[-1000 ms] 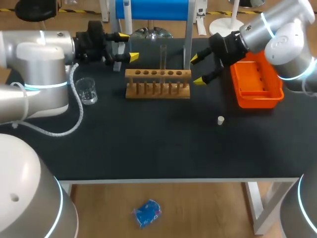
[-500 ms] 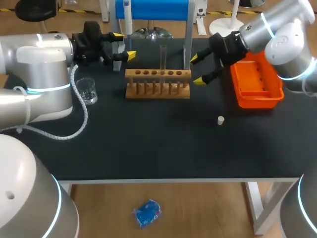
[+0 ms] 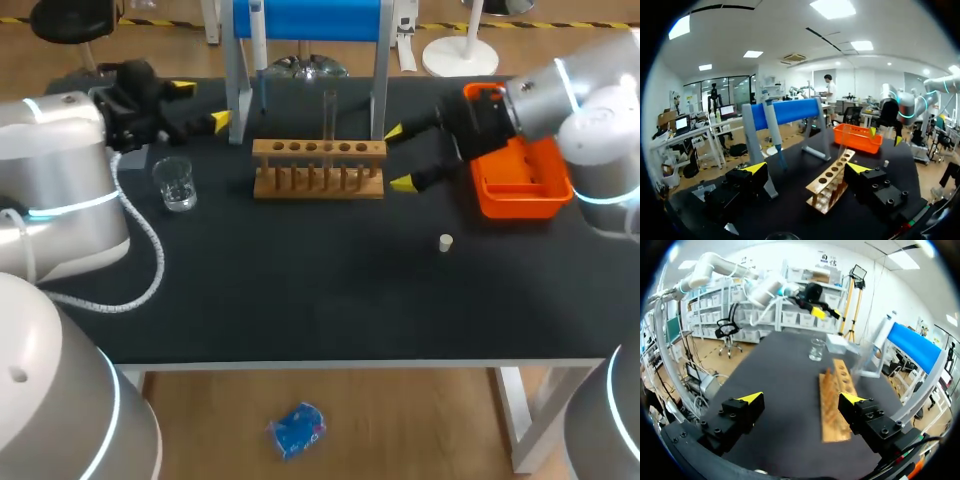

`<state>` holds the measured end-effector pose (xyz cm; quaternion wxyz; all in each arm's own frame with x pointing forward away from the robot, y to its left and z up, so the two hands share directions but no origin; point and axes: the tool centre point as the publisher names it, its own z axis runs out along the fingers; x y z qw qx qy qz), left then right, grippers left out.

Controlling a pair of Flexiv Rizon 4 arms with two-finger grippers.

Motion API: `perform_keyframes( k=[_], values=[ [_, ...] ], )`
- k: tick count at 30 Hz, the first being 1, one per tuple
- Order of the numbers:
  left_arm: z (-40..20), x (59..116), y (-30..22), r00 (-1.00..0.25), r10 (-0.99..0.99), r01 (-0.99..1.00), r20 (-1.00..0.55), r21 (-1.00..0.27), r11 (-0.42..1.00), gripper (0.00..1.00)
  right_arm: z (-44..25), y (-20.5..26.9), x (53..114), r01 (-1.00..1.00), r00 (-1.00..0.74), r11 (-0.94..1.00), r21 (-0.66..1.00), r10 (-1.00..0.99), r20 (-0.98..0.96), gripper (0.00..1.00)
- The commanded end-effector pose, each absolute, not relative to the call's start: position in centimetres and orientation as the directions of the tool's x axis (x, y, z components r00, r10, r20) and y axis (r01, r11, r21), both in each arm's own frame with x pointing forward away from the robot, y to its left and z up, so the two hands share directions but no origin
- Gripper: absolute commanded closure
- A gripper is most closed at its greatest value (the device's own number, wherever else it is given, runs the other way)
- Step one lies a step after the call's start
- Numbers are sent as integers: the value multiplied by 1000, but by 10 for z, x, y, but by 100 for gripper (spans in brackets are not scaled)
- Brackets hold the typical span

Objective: Invert the test tube, pick up the pipette, mount the tip to pipette, aspirate from beaker and dispense into the tube, eject the tip, return the pipette, and cap with the stopper.

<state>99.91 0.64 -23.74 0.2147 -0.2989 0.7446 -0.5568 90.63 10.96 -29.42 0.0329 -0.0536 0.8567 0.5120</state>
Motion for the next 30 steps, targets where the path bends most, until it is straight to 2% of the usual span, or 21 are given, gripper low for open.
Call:
perform_keyframes(
  k=[1, 10, 25, 30],
  values=[
    [-236, 990, 30, -632, -775, -215, 12, -964, 160, 0, -295, 105, 859, -117, -993, 418, 901, -17, -121, 0],
    [-246, 994, 80, -464, -886, -244, -15, -959, 144, 0, -303, 112, 823, -97, -994, 311, 945, -80, -76, 0],
    [-262, 997, 133, -307, -951, -281, -24, -953, 115, 0, -296, 106, 799, -61, -982, 147, 987, -183, -33, 0],
    [-268, 1000, 144, -251, -966, -312, -53, -941, 133, 0, -294, 106, 798, -65, -982, 148, 987, -188, -37, 0]
  ],
)
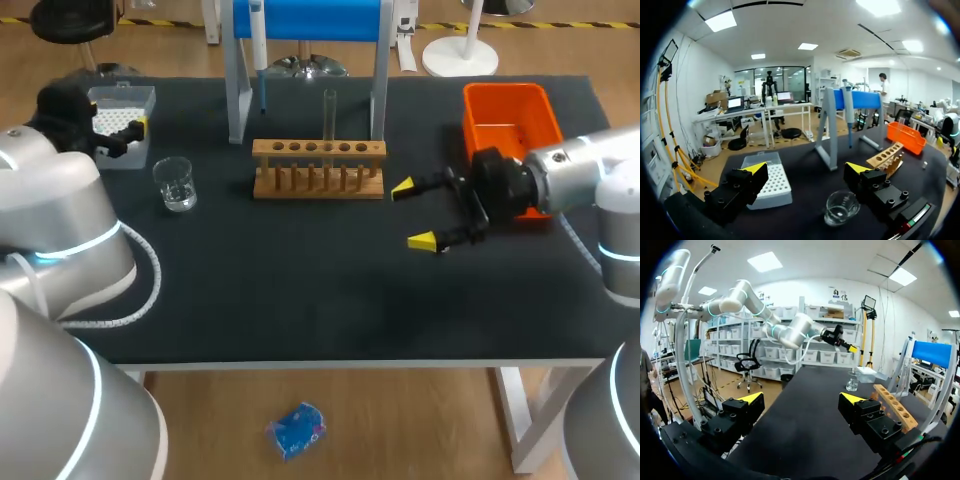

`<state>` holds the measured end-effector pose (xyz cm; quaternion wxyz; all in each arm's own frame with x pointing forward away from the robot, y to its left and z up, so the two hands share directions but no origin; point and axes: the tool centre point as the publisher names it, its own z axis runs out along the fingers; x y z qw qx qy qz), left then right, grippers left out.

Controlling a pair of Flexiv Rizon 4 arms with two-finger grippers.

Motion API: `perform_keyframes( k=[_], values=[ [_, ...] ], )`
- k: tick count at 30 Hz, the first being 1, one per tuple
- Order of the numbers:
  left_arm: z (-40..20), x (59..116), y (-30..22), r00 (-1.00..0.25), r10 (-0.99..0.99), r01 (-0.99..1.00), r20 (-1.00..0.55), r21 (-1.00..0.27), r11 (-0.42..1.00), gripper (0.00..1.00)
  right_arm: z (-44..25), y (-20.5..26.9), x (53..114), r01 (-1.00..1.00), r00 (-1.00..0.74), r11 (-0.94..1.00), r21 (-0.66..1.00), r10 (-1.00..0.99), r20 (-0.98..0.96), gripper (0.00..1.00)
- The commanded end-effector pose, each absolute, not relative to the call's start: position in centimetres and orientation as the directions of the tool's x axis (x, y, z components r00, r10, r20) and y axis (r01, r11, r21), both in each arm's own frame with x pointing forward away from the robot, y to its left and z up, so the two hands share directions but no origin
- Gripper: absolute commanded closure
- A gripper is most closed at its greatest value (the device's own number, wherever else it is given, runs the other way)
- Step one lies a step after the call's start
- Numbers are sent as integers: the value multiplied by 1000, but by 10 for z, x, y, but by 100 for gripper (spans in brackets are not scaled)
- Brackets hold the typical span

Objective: Invert the test tube, pick up the pipette, mount the tip to pipette, aspirate from beaker and dispense into the tube, eject the tip, return the pipette, and cap with the stopper.

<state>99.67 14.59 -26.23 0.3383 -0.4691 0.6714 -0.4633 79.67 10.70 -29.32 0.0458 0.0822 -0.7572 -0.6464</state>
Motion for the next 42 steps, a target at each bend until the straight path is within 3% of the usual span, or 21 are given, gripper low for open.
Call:
perform_keyframes(
  k=[1, 13, 25, 41, 42],
  values=[
    [-268, 1000, 144, -251, -966, -312, -53, -941, 133, 0, -294, 106, 798, -65, -982, 148, 987, -188, -37, 0],
    [-268, 1000, 144, -251, -966, -312, -53, -941, 133, 0, -294, 106, 798, -65, -982, 148, 987, -188, -37, 0],
    [-297, 1037, 193, -253, -967, -401, 6, -911, 100, 0, -294, 106, 798, -65, -982, 148, 987, -188, -37, 0],
    [-332, 1079, 217, -261, -965, -413, 8, -905, 104, 0, -294, 106, 798, -65, -982, 148, 987, -188, -37, 0],
    [-333, 1082, 219, -261, -965, -412, 8, -905, 104, 4, -294, 106, 798, -65, -982, 148, 987, -188, -37, 0]
  ],
)
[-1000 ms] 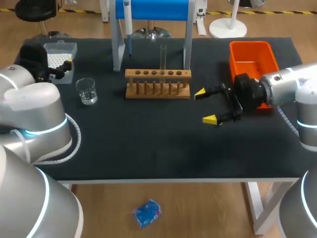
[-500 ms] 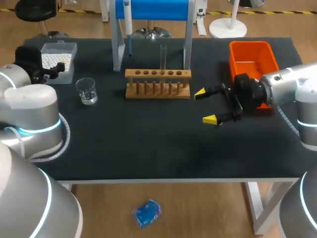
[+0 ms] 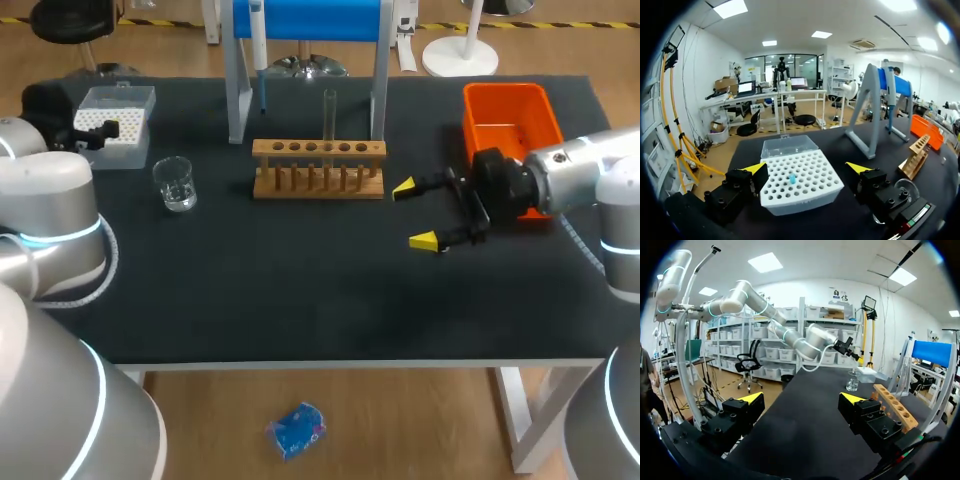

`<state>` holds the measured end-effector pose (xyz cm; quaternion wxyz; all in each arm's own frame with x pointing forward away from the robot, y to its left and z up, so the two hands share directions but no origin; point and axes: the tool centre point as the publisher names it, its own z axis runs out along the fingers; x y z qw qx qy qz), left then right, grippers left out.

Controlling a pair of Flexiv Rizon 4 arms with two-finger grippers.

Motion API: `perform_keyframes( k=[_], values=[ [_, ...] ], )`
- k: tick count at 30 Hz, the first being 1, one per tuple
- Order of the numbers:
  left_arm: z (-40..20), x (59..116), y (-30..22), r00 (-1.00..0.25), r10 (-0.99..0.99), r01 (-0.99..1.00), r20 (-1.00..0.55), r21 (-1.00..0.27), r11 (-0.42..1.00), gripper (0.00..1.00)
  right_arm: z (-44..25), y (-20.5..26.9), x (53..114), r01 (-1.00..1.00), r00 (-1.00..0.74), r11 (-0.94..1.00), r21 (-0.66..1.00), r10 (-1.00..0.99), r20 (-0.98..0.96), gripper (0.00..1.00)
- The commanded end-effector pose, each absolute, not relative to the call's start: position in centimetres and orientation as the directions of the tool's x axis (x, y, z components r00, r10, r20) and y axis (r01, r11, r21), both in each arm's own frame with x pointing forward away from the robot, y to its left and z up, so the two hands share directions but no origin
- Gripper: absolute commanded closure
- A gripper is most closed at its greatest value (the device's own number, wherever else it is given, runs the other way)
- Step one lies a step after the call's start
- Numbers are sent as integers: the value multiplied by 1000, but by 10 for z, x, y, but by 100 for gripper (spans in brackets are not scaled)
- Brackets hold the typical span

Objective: Invert the test tube, pick up the pipette, mount the tip to pipette, aspirate from beaker and dispense into the tube, eject the tip, return the pipette, and cap with the stopper.

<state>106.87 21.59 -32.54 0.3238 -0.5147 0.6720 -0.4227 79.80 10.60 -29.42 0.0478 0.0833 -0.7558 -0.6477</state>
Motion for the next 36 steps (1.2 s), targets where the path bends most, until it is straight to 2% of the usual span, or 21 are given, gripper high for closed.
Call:
perform_keyframes(
  k=[1, 8, 14, 17, 22, 36],
  values=[
    [-335, 1084, 220, -261, -965, -414, 1, -903, 111, 8, -294, 106, 798, -65, -982, 148, 987, -188, -37, 0],
    [-348, 1092, 227, -257, -967, -424, 3, -899, 110, 31, -294, 106, 798, -65, -982, 148, 987, -188, -37, 0],
    [-354, 1096, 228, -260, -965, -433, -17, -892, 133, 37, -294, 106, 798, -65, -982, 148, 987, -188, -37, 0],
    [-356, 1098, 228, -262, -965, -437, -27, -888, 143, 46, -294, 106, 798, -65, -982, 148, 987, -188, -37, 0],
    [-358, 1102, 229, -261, -965, -438, -24, -888, 141, 46, -294, 106, 798, -65, -982, 148, 987, -188, -37, 0],
    [-365, 1105, 229, -257, -966, -448, -26, -882, 143, 56, -294, 106, 798, -65, -982, 148, 987, -188, -37, 0]
  ],
)
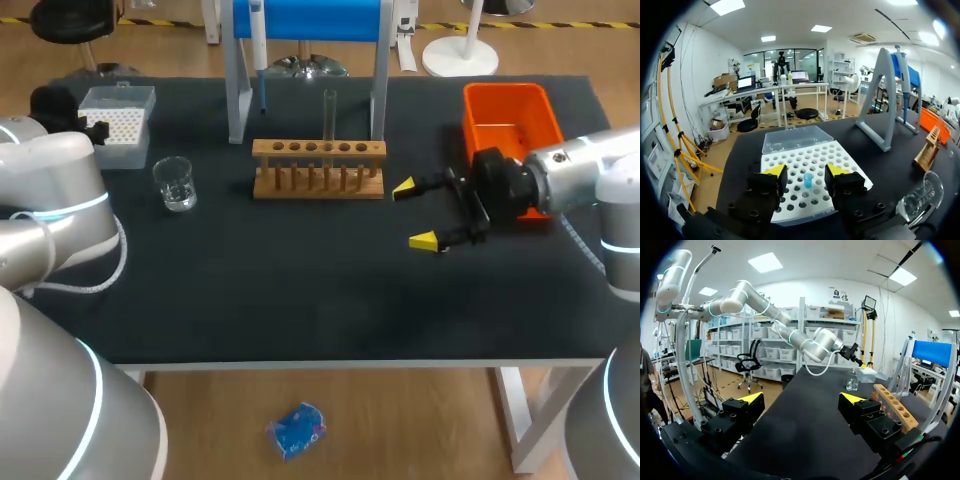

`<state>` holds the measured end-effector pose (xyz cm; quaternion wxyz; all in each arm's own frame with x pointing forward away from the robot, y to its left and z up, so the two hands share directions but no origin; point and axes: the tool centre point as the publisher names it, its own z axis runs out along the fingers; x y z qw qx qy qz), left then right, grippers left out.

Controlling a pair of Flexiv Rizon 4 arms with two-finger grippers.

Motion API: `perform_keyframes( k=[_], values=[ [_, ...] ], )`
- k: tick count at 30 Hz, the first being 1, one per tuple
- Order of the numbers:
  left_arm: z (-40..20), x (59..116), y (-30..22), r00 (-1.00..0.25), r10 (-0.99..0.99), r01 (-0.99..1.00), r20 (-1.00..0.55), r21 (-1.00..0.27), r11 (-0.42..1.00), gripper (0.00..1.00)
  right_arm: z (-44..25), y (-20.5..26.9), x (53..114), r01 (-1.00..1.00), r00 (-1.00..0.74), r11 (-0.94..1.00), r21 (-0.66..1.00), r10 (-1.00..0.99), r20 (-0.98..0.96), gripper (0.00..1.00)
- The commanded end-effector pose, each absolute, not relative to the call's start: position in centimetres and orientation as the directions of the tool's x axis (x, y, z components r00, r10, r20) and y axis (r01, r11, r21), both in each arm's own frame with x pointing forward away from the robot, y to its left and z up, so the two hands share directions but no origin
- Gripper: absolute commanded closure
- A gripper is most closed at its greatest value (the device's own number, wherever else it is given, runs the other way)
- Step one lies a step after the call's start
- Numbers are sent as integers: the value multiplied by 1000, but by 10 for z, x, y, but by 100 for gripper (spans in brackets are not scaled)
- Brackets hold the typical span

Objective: Invert the test tube, pick up the pipette, mount the tip to pipette, aspirate from beaker and dispense into the tube, eject the tip, return the pipette, and cap with the stopper.

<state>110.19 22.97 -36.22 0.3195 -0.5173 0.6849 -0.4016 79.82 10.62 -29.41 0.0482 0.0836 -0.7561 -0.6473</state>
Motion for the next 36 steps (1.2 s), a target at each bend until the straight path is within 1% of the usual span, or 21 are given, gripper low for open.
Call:
perform_keyframes(
  k=[1, 12, 19, 26, 28, 30, 31, 34, 36],
  values=[
    [-365, 1105, 229, -257, -966, -448, -27, -883, 144, 56, -294, 106, 798, -65, -982, 148, 987, -188, -37, 0],
    [-367, 1105, 230, -256, -966, -448, -31, -882, 148, 65, -294, 106, 798, -65, -982, 148, 987, -188, -37, 0],
    [-369, 1105, 229, -261, -965, -452, -29, -880, 148, 74, -294, 106, 798, -65, -982, 148, 987, -188, -37, 0],
    [-369, 1106, 229, -260, -965, -449, -30, -881, 149, 78, -294, 106, 798, -65, -982, 148, 987, -188, -37, 0],
    [-369, 1107, 229, -261, -965, -448, -30, -882, 149, 82, -294, 106, 798, -65, -982, 148, 987, -188, -37, 0],
    [-369, 1107, 229, -261, -965, -448, -31, -882, 150, 91, -294, 106, 798, -65, -982, 148, 987, -188, -37, 0],
    [-369, 1107, 229, -261, -965, -448, -32, -881, 151, 94, -294, 106, 798, -65, -982, 148, 987, -188, -37, 0],
    [-369, 1107, 228, -262, -965, -451, -32, -879, 152, 96, -294, 106, 798, -65, -982, 148, 987, -188, -37, 0],
    [-369, 1107, 228, -263, -964, -453, -32, -878, 153, 100, -294, 106, 798, -65, -982, 148, 987, -188, -37, 0]
  ],
)
